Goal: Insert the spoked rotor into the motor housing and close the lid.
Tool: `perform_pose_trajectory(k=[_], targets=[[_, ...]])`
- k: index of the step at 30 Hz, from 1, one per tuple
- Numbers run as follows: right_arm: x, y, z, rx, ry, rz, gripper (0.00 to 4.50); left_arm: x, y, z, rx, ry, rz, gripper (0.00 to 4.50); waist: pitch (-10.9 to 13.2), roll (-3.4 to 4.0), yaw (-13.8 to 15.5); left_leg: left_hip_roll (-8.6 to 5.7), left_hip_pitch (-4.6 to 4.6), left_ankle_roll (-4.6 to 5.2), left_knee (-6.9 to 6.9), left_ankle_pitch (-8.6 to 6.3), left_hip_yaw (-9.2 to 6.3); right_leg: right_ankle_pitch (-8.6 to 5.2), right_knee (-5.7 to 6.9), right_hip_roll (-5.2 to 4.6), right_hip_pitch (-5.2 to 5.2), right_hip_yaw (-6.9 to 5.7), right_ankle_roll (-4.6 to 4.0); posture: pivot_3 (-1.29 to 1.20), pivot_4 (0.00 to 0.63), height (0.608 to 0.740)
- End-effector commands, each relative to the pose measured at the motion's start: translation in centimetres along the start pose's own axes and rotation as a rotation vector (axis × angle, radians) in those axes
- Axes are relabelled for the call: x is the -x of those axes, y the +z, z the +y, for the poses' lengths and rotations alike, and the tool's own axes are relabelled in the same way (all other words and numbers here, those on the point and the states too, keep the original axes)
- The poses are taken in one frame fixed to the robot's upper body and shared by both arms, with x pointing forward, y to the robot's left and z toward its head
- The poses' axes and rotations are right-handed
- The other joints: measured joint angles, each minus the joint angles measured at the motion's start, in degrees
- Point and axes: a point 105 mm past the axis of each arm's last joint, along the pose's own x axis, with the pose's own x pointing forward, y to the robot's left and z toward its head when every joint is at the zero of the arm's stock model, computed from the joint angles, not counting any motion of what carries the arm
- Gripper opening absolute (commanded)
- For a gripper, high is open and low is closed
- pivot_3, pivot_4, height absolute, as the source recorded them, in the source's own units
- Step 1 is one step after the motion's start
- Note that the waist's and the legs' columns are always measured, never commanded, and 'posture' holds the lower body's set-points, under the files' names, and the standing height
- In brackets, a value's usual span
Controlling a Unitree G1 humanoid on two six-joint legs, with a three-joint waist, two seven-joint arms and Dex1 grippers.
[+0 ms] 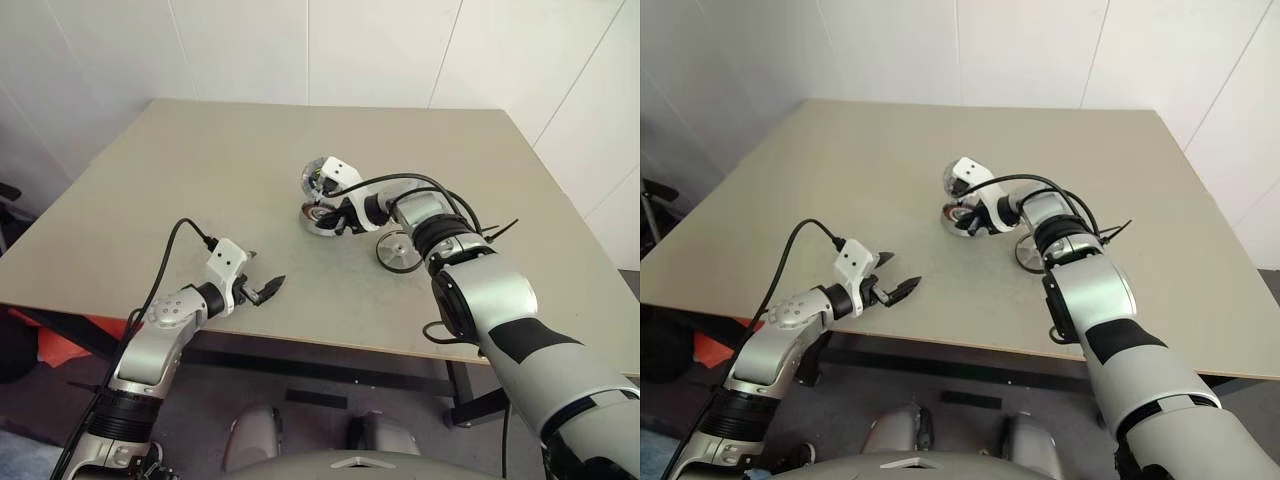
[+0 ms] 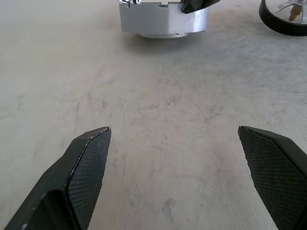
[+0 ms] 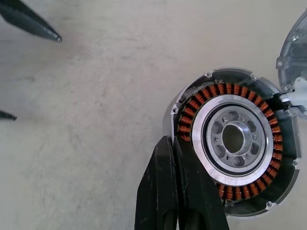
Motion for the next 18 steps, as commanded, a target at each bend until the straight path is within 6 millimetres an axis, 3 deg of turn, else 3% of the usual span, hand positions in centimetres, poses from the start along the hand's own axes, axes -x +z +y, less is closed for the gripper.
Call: perform_pose_trajectory(k=[1, 18], targets=[[1.5, 0.7, -0.6, 0.057, -0.007, -0.014, 0.02, -0.2, 1.3, 0.2, -0.039, -0.012, -0.042, 4.5, 0.0, 0.0, 0.1, 0.0, 0.0, 0.0, 0.0, 0.0, 0.0, 0.0, 0.01, 0.0, 0.01, 0.0, 0.0, 0.0, 0.0, 0.74], [3.9, -0.6, 3.4, 0.114, 0.106, -0.006, 0.02, -0.3, 1.2, 0.6, -0.048, -0.02, -0.039, 4.5, 0.0, -0.06, 0.2, -0.01, 0.0, 0.08, 0.06, -0.03, 0.0, -0.03, -0.06, 0.0, 0.07, -0.01, 0.07, 0.0, 0.0, 0.74]])
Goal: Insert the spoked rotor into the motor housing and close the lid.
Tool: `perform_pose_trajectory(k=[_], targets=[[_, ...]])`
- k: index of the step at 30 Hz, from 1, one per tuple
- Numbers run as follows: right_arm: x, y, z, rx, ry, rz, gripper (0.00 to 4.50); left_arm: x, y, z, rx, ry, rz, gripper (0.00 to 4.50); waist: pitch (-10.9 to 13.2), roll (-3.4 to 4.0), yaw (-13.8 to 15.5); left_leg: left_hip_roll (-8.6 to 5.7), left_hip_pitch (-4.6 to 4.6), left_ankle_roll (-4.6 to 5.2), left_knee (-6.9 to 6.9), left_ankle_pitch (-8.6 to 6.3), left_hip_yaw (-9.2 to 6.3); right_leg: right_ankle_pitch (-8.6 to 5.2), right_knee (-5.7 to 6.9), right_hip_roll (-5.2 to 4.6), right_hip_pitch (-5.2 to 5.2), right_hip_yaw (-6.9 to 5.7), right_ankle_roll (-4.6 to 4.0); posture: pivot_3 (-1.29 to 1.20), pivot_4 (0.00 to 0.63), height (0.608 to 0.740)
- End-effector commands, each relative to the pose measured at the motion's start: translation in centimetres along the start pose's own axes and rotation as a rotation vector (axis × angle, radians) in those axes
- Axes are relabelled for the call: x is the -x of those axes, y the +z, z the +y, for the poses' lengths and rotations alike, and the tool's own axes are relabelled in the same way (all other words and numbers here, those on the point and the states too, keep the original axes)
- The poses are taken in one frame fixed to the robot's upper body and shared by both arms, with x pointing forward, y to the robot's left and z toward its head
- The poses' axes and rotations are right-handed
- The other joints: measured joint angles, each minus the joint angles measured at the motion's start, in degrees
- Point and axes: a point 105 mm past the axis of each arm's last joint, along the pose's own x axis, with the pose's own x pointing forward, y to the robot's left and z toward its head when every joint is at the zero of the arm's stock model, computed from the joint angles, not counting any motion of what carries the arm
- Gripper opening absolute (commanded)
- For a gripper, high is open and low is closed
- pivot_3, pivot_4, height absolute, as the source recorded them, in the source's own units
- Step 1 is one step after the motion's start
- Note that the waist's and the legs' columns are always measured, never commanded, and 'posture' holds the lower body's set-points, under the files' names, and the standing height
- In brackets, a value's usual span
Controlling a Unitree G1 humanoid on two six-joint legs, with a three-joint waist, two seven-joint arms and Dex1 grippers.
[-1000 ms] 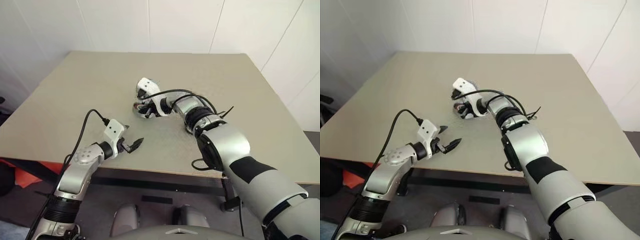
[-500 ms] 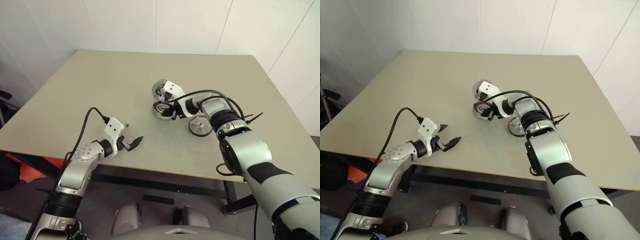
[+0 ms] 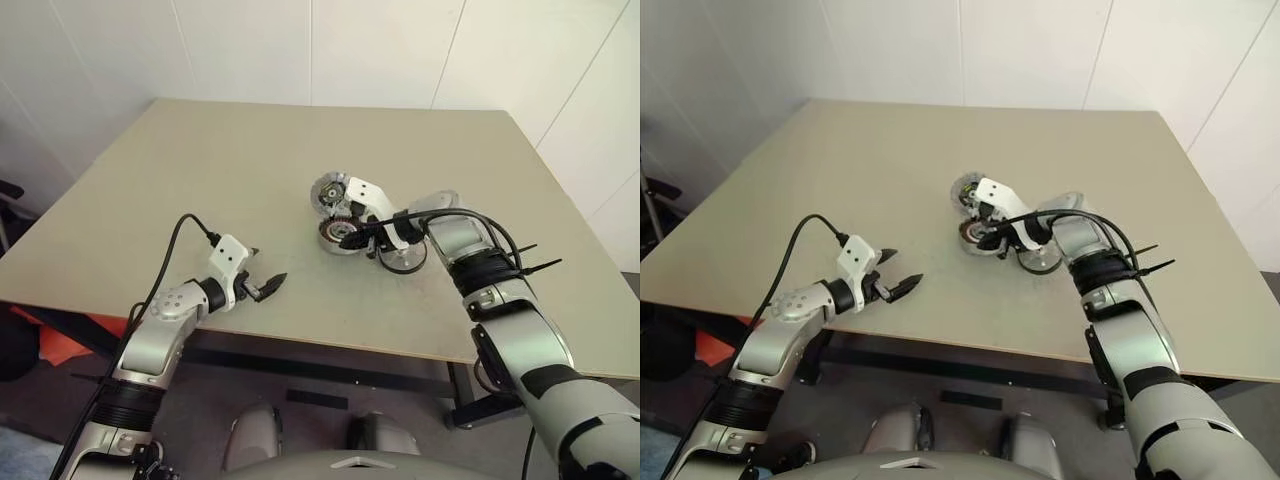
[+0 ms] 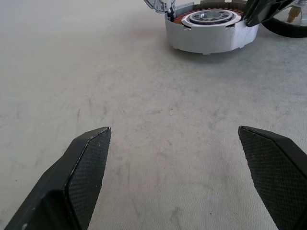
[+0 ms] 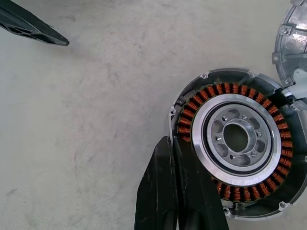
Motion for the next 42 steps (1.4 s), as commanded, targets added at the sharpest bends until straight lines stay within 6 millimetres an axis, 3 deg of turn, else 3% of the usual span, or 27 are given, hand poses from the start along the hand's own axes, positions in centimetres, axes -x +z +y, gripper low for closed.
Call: perform_pose_trajectory(k=[1, 6, 10, 12, 18, 21, 23, 25, 27, 28, 31, 34, 42], targets=[[0.5, 2.3, 1.0, 0.054, 0.026, -0.056, 0.02, 0.0, 1.2, 0.4, -0.04, 0.003, -0.038, 4.5, 0.0, 0.0, 0.0, 0.0, 0.0, 0.0, 0.0, 0.0, 0.0, 0.0, 0.0, 0.0, 0.0, 0.0, 0.0, 0.0, 0.0, 0.74], [-1.0, 1.4, 2.2, -0.022, 0.068, -0.057, 0.02, 0.0, 1.4, 0.7, -0.044, 0.005, -0.039, 4.5, 0.0, -0.03, -0.1, 0.0, 0.09, 0.0, -0.01, 0.0, 0.0, 0.0, 0.0, 0.0, 0.07, 0.0, 0.0, 0.0, 0.0, 0.74], [-1.7, 1.3, 3.0, -0.02, 0.075, -0.069, 0.88, 0.0, 1.5, 0.9, -0.048, 0.01, -0.04, 4.5, 0.0, -0.03, -0.1, -0.01, 0.19, 0.0, -0.02, 0.0, 0.0, -0.01, -0.03, 0.0, 0.19, 0.0, 0.02, 0.0, 0.0, 0.74], [-1.0, 3.1, 3.0, -0.005, 0.07, -0.122, 1.54, 0.2, 1.5, 1.1, -0.049, 0.013, -0.039, 4.5, 0.0, -0.03, -0.1, -0.01, 0.18, -0.01, -0.02, 0.0, 0.0, -0.01, -0.02, 0.0, 0.18, 0.0, 0.03, 0.0, 0.0, 0.74], [2.6, 8.5, 3.4, 0.034, 0.066, -0.29, 1.54, 0.3, 1.3, 1.2, -0.046, 0.014, -0.034, 4.5, 0.0, -0.04, -0.1, 0.0, 0.22, -0.03, -0.04, 0.01, -0.01, -0.05, -0.01, 0.0, 0.19, 0.01, 0.1, 0.0, 0.0, 0.74], [4.2, 9.0, 2.1, 0.061, -0.033, -0.325, 1.54, 0.3, 1.8, 1.5, -0.04, 0.012, -0.05, 4.5, -0.1, -0.12, 0.1, -0.01, 0.23, -0.02, -0.05, 0.01, -0.02, -0.06, -0.03, 0.0, 0.24, 0.0, 0.12, 0.0, 0.0, 0.74], [4.8, 8.0, 0.1, 0.059, -0.147, -0.319, 1.54, 0.3, 2.7, 1.7, -0.023, 0.005, -0.082, 4.5, -0.1, -0.16, 0.2, -0.04, 0.27, -0.02, -0.05, 0.0, -0.03, -0.05, -0.04, 0.0, 0.3, 0.01, 0.12, 0.0, 0.0, 0.74], [6.3, 5.8, -3.9, 0.013, -0.363, -0.303, 1.54, 0.4, 4.0, 2.0, -0.017, -0.004, -0.119, 4.5, -0.1, -0.18, 0.3, -0.06, 0.32, -0.03, -0.01, 0.01, -0.03, -0.05, -0.05, -0.01, 0.4, 0.01, 0.12, 0.0, 0.0, 0.74], [8.8, 3.5, -7.6, -0.083, -0.571, -0.319, 1.54, 0.7, 5.4, 2.4, -0.018, -0.012, -0.161, 4.5, -0.1, -0.19, 0.3, -0.08, 0.42, -0.08, 0.0, 0.04, -0.02, -0.06, -0.05, -0.02, 0.5, 0.02, 0.13, 0.0, 0.0, 0.74], [9.5, 2.8, -8.4, -0.119, -0.62, -0.33, 1.54, 0.8, 5.8, 2.5, -0.016, -0.016, -0.175, 4.5, -0.1, -0.2, 0.3, -0.1, 0.42, -0.11, 0.01, 0.06, -0.01, -0.09, -0.06, -0.04, 0.51, 0.02, 0.19, 0.0, 0.0, 0.74], [14.7, -2.7, -11.6, -0.187, -0.922, -0.224, 1.54, 1.3, 8.0, 2.4, 0.01, -0.06, -0.253, 4.5, -0.1, -0.2, 0.4, -0.1, 0.42, -0.12, 0.01, 0.07, 0.0, -0.11, -0.05, -0.05, 0.52, 0.02, 0.22, 0.0, 0.0, 0.74], [17.5, -5.9, -12.1, -0.29, -1.025, -0.209, 1.54, 1.2, 8.1, 2.6, -0.003, -0.071, -0.244, 4.5, -0.1, -0.19, 0.4, -0.12, 0.33, -0.12, -0.02, 0.06, 0.0, -0.06, -0.06, -0.04, 0.48, 0.01, 0.11, 0.0, 0.0, 0.74], [17.5, -10.9, -10.1, -0.401, -0.964, -0.223, 1.54, 0.5, 8.1, 2.3, 0.009, -0.104, -0.24, 4.5, -0.1, -0.15, -0.5, -0.06, 0.05, 0.09, 0.04, -0.06, 0.02, -0.14, 0.02, 0.01, 0.11, 0.01, 0.07, 0.0, 0.0, 0.74]])
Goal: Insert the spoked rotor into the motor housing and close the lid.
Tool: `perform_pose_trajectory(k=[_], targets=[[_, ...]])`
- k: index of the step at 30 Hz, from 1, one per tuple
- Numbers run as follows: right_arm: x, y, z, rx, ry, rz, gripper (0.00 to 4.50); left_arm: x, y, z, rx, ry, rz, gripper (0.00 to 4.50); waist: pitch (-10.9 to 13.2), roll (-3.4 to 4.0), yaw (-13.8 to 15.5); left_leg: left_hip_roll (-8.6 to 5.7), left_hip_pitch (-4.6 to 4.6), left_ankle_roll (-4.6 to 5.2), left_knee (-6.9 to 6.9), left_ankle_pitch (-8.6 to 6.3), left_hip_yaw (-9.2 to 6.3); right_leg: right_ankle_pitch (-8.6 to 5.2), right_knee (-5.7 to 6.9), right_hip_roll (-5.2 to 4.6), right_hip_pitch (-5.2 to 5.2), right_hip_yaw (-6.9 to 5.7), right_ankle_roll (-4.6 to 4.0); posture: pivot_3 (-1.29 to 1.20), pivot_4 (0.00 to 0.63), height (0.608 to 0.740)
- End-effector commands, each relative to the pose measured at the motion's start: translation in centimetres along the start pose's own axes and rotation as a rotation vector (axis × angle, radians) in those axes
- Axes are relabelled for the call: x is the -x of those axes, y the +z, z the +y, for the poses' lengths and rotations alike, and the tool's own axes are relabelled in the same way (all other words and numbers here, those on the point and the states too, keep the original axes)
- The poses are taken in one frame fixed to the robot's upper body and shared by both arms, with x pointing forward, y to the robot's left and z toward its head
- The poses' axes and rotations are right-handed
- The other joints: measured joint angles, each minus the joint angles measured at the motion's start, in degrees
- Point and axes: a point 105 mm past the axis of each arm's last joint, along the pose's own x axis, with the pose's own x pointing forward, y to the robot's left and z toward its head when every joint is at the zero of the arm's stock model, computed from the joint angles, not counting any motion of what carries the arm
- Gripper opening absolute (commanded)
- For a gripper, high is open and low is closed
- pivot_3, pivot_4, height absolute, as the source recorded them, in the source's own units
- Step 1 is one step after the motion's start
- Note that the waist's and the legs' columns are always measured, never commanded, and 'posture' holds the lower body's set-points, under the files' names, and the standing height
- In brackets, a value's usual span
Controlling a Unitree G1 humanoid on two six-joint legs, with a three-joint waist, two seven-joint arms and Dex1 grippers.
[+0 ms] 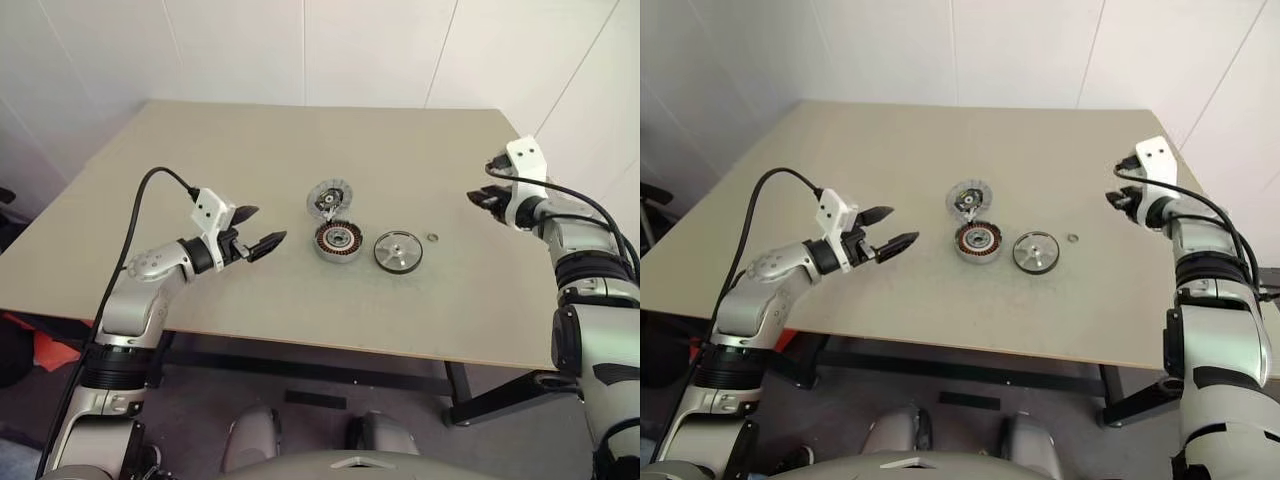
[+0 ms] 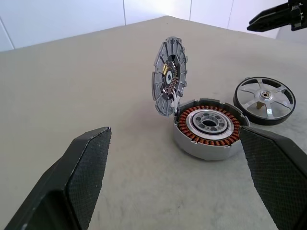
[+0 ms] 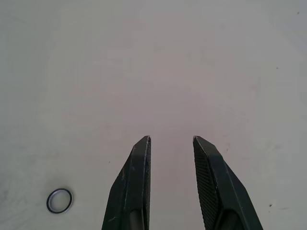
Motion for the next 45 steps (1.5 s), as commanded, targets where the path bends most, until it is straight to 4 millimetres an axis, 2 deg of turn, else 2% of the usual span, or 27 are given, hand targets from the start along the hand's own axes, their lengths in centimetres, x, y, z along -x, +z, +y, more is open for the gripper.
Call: perform_pose_trajectory(k=[1, 5, 11, 17, 19, 23, 28, 41, 45], targets=[[0.5, 0.3, -0.3, -0.012, 0.001, -0.087, 1.54, -0.3, 1.3, 0.0, -0.004, -0.026, -0.044, 4.5, 0.0, 0.0, 0.5, 0.0, -0.01, 0.0, 0.03, 0.0, 0.0, 0.0, 0.01, -0.01, 0.01, 0.0, 0.0, 0.0, 0.0, 0.74], [0.6, -1.1, 0.9, -0.03, 0.066, -0.101, 1.54, -0.6, 1.0, 0.0, 0.002, -0.041, -0.036, 4.5, 0.0, 0.01, 0.8, 0.0, 0.1, 0.02, 0.14, 0.01, 0.0, 0.01, 0.01, -0.02, 0.19, 0.0, 0.02, 0.0, 0.0, 0.74], [0.5, -2.2, 3.9, -0.006, 0.213, -0.11, 1.54, -1.5, -0.2, -0.5, 0.054, -0.074, -0.026, 4.5, 0.0, 0.01, 0.8, 0.01, 0.14, 0.03, 0.14, 0.01, -0.01, 0.01, 0.03, -0.02, 0.24, 0.0, 0.02, 0.0, 0.0, 0.74], [0.5, -2.4, 5.2, -0.017, 0.267, -0.114, 1.54, -2.3, -0.4, -0.9, 0.039, -0.066, -0.032, 4.5, 0.0, 0.0, 0.9, 0.0, 0.13, 0.05, 0.13, 0.0, -0.01, 0.01, 0.01, -0.03, 0.23, -0.01, 0.02, 0.0, 0.0, 0.74], [0.5, -2.6, 5.3, -0.006, 0.264, -0.103, 1.54, -2.2, -0.5, -0.9, 0.03, -0.061, -0.026, 4.5, 0.0, 0.0, 0.9, 0.01, 0.13, 0.05, 0.13, 0.0, -0.01, 0.01, 0.01, -0.03, 0.23, -0.01, 0.03, 0.0, 0.0, 0.74], [0.3, -3.6, 4.8, 0.029, 0.221, -0.068, 2.37, -2.3, -0.3, -0.7, 0.026, -0.053, -0.033, 4.5, 0.0, 0.0, 0.9, 0.0, 0.13, 0.05, 0.13, 0.0, -0.01, 0.01, 0.0, -0.03, 0.24, -0.01, 0.03, 0.0, 0.0, 0.74], [0.0, -4.7, 5.4, 0.04, 0.244, -0.023, 2.37, -2.3, -0.2, -0.6, 0.02, -0.05, -0.03, 4.5, 0.0, 0.0, 0.9, 0.0, 0.12, 0.05, 0.12, 0.0, -0.01, 0.01, -0.01, -0.03, 0.23, -0.02, 0.03, 0.0, 0.0, 0.74], [-0.5, -5.5, 6.4, 0.029, 0.26, 0.004, 2.37, -2.1, -0.3, -0.3, 0.005, -0.035, -0.021, 4.5, 0.0, 0.0, 0.8, 0.0, 0.14, 0.05, 0.12, 0.0, -0.01, 0.01, -0.01, -0.03, 0.24, -0.01, 0.03, 0.0, 0.0, 0.74], [-0.8, -5.8, 6.2, 0.005, 0.237, 0.017, 1.39, -2.1, -0.2, -0.2, -0.001, -0.029, -0.023, 4.5, 0.0, -0.01, 0.7, 0.01, 0.2, 0.04, 0.12, 0.0, -0.01, 0.0, -0.01, -0.03, 0.31, -0.01, 0.04, 0.0, 0.0, 0.74]])
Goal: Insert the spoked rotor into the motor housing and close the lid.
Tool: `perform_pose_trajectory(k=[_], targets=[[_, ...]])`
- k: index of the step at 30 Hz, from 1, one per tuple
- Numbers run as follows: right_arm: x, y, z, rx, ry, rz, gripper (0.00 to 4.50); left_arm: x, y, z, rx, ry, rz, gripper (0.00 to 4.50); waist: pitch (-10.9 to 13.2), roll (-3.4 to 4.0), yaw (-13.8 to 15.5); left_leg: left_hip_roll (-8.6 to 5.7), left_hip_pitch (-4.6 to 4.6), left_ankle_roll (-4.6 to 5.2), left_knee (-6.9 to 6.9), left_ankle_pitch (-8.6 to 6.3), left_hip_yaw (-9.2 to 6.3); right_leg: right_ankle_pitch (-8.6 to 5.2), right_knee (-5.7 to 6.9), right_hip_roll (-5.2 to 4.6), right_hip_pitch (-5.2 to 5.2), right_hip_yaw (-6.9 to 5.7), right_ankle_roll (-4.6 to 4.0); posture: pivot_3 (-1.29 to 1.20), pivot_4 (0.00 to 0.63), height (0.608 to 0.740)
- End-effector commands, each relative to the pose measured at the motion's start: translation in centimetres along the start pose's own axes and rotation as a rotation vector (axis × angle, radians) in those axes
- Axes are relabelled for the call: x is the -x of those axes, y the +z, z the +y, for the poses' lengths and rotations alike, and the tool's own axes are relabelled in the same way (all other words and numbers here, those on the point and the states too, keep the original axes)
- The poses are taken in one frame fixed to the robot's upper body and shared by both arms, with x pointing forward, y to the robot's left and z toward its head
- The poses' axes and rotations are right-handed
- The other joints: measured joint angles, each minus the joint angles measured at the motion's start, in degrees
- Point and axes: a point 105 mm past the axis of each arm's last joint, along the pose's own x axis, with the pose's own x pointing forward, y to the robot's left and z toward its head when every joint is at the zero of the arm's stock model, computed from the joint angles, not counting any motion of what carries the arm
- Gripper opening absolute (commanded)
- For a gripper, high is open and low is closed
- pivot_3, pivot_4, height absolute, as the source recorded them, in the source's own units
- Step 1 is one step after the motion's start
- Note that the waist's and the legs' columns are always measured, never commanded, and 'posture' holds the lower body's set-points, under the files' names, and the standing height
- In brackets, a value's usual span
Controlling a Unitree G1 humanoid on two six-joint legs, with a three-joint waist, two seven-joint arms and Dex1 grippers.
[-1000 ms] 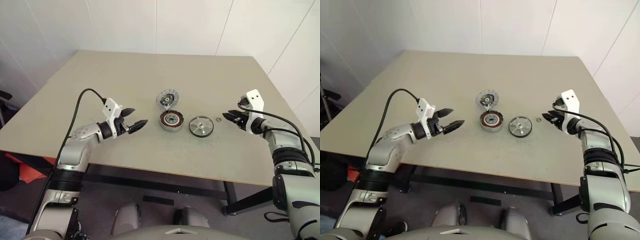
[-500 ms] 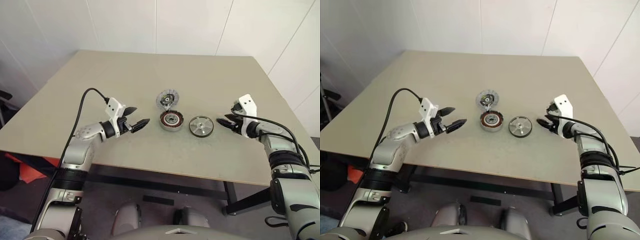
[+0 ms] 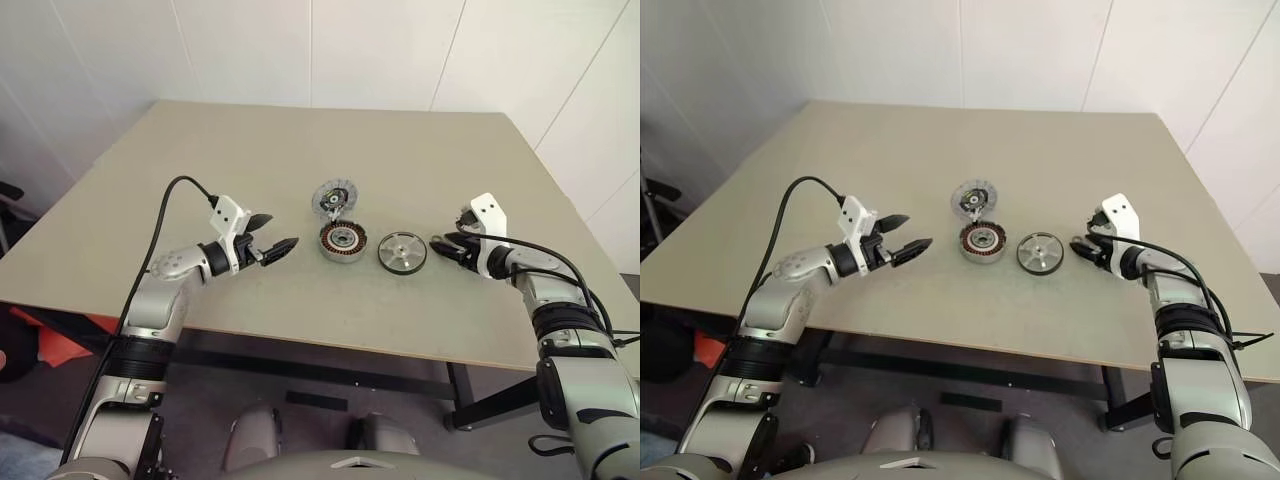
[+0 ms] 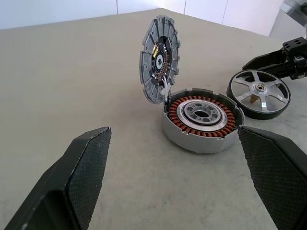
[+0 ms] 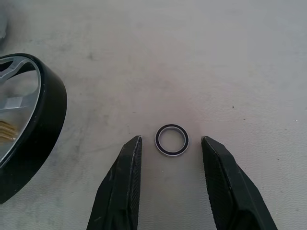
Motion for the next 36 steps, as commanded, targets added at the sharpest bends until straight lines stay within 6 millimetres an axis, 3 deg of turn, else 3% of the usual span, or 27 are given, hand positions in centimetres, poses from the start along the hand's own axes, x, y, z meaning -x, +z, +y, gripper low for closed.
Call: perform_pose_trajectory(k=[1, 3, 6, 11, 14, 17, 25, 36], targets=[[-0.2, 0.5, -0.4, -0.006, -0.03, -0.005, 1.07, 0.0, 1.6, 0.4, -0.059, 0.013, -0.039, 4.5, 0.0, 0.0, 0.0, -0.01, 0.04, 0.0, 0.0, 0.0, 0.0, 0.0, 0.0, 0.0, 0.04, 0.0, 0.0, 0.0, 0.0, 0.74], [-0.2, 0.4, -0.5, -0.007, -0.037, 0.0, 0.65, 0.0, 1.6, 0.4, -0.06, 0.015, -0.038, 4.5, 0.0, 0.0, 0.0, -0.01, 0.15, 0.0, 0.01, 0.0, 0.0, -0.02, -0.03, 0.0, 0.17, 0.0, 0.04, 0.0, 0.0, 0.74], [-0.1, 0.6, -0.9, 0.001, -0.056, -0.004, 0.65, 0.1, 1.6, 0.5, -0.059, 0.019, -0.036, 4.5, 0.0, 0.0, 0.0, -0.01, 0.4, -0.01, 0.0, 0.0, 0.0, -0.22, -0.09, 0.0, 0.44, 0.0, 0.39, 0.0, 0.0, 0.74], [0.2, 4.7, -1.9, 0.017, -0.097, -0.126, 0.65, 0.1, 1.4, 0.5, -0.06, 0.02, -0.031, 4.5, 0.0, 0.0, 0.0, -0.01, 0.5, -0.01, 0.0, 0.0, 0.0, -0.24, -0.11, -0.02, 0.53, 0.0, 0.41, 0.0, 0.0, 0.74], [0.2, 8.4, -0.5, 0.064, -0.023, -0.223, 0.65, 0.0, 1.4, 0.4, -0.062, 0.017, -0.03, 4.5, 0.0, 0.01, -0.3, -0.01, 0.45, -0.01, -0.04, 0.0, 0.01, -0.23, -0.1, -0.01, 0.44, 0.0, 0.4, 0.0, 0.0, 0.74], [0.1, 9.7, 2.5, 0.147, 0.106, -0.222, 0.65, 0.0, 1.4, 0.4, -0.064, 0.017, -0.029, 4.5, 0.0, 0.01, -0.2, 0.01, 0.39, -0.02, -0.18, 0.0, 0.01, -0.11, -0.08, 0.0, 0.33, -0.01, 0.17, 0.0, 0.0, 0.74], [-0.8, 10.2, 11.0, 0.175, 0.355, -0.217, 0.65, -0.2, 1.4, 0.5, -0.065, 0.016, -0.027, 4.5, 0.0, 0.0, 0.2, -0.02, 0.16, 0.11, -0.24, -0.08, 0.0, -0.12, -0.24, -0.01, 0.25, -0.02, 0.14, 0.0, 0.0, 0.74], [-2.5, 8.7, 13.4, 0.121, 0.404, -0.169, 0.65, 0.1, 1.5, 1.2, -0.072, 0.051, -0.034, 4.5, 0.0, 0.0, 0.0, -0.03, 0.23, 0.03, -0.28, -0.05, -0.03, -0.15, -0.3, -0.01, 0.33, -0.01, 0.24, 0.0, 0.0, 0.74]])
